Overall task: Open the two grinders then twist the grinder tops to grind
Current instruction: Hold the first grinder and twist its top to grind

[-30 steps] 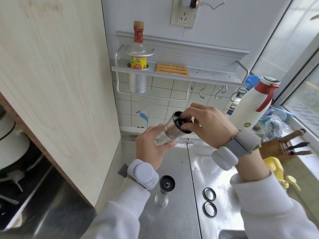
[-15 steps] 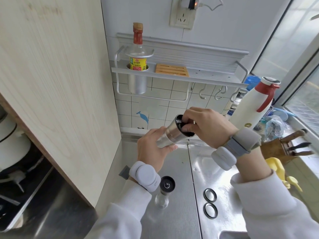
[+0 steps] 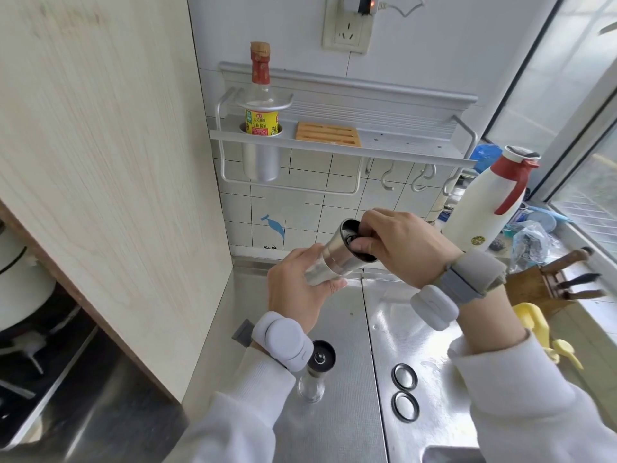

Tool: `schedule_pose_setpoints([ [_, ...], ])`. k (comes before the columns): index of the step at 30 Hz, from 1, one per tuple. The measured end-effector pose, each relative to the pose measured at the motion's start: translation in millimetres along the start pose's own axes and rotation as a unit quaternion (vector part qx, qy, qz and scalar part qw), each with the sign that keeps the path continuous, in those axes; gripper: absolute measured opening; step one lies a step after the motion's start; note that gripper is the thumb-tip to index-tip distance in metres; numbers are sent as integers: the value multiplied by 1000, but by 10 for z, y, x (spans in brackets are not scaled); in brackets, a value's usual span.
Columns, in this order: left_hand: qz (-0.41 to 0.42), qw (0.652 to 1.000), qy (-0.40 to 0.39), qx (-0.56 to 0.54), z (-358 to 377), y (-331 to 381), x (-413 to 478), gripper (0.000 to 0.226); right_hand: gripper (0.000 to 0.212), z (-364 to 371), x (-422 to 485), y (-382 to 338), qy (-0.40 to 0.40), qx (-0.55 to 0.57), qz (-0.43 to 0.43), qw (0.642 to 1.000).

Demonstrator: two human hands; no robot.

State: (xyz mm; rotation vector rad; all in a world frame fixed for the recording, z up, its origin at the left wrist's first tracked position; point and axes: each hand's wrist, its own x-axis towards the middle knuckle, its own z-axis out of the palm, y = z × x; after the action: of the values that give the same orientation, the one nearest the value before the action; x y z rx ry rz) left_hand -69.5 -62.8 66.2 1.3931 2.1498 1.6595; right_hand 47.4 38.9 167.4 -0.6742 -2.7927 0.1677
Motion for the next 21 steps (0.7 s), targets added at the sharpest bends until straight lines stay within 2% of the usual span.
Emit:
schedule_pose_setpoints([
  [5, 5, 1000, -2, 6, -6, -5, 30, 37, 18, -37, -42, 13, 6, 62, -37, 997],
  [10, 2, 1000, 4, 5, 14, 10, 21, 39, 23, -6, -9, 18, 12, 1, -11, 1000],
  [14, 4, 1000, 4, 10, 1, 8, 41, 37, 19, -47, -42, 19, 10, 52, -35, 998],
  [17, 4, 1000, 12, 3, -2, 23, 34, 39, 17, -37, -19, -9, 10, 33, -29, 999],
  [21, 11, 1000, 19, 3, -19, 27, 51, 41, 25, 2, 31, -13, 24, 4, 0, 1000],
])
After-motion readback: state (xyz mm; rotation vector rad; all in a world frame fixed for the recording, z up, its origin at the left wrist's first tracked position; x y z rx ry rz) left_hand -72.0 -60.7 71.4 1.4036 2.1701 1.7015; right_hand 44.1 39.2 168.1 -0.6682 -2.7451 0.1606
